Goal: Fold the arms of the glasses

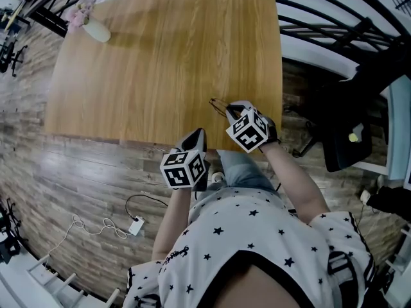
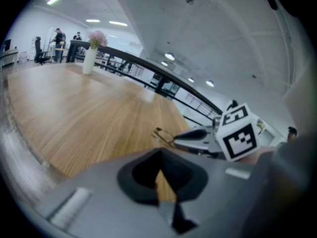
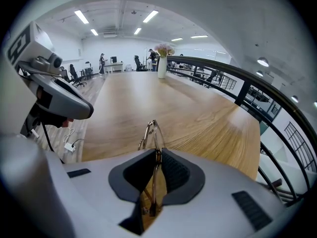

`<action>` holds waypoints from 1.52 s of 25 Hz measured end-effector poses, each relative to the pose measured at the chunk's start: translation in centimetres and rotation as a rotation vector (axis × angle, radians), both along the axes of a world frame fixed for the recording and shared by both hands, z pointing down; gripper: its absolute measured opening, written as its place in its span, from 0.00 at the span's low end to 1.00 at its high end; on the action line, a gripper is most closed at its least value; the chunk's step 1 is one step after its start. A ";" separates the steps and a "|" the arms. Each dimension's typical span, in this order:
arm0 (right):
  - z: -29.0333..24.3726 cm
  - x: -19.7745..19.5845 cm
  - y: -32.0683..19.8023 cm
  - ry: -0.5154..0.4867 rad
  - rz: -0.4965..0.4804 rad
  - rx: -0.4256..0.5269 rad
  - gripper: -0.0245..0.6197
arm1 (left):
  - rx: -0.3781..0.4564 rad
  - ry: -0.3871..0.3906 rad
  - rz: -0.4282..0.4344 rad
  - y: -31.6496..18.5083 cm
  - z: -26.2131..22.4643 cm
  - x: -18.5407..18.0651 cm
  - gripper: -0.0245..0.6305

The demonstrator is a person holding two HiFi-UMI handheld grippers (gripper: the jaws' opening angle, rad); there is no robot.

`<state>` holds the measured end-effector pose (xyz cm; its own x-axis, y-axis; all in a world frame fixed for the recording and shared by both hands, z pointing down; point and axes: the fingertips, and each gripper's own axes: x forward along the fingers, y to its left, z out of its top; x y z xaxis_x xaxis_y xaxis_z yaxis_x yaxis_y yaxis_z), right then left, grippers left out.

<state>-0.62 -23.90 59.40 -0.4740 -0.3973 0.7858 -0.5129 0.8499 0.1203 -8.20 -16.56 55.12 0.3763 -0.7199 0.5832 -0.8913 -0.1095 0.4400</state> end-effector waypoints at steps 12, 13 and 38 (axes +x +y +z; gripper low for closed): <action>0.6 -0.6 1.5 0.012 -0.010 -0.004 0.09 | 0.005 0.001 0.003 1.0 0.0 0.0 0.05; 0.6 -0.6 1.6 0.013 -0.012 -0.006 0.09 | 0.005 0.001 0.002 1.0 0.0 -0.1 0.05; -1.2 -1.1 3.3 -0.029 0.048 0.004 0.12 | 0.038 0.004 -0.017 3.8 -1.6 -1.3 0.05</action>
<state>-1.77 -20.59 58.22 -0.4769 -0.4233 0.7703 -0.5566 0.8237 0.1080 -9.48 -12.79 53.55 0.3659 -0.7482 0.5535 -0.8915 -0.1110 0.4393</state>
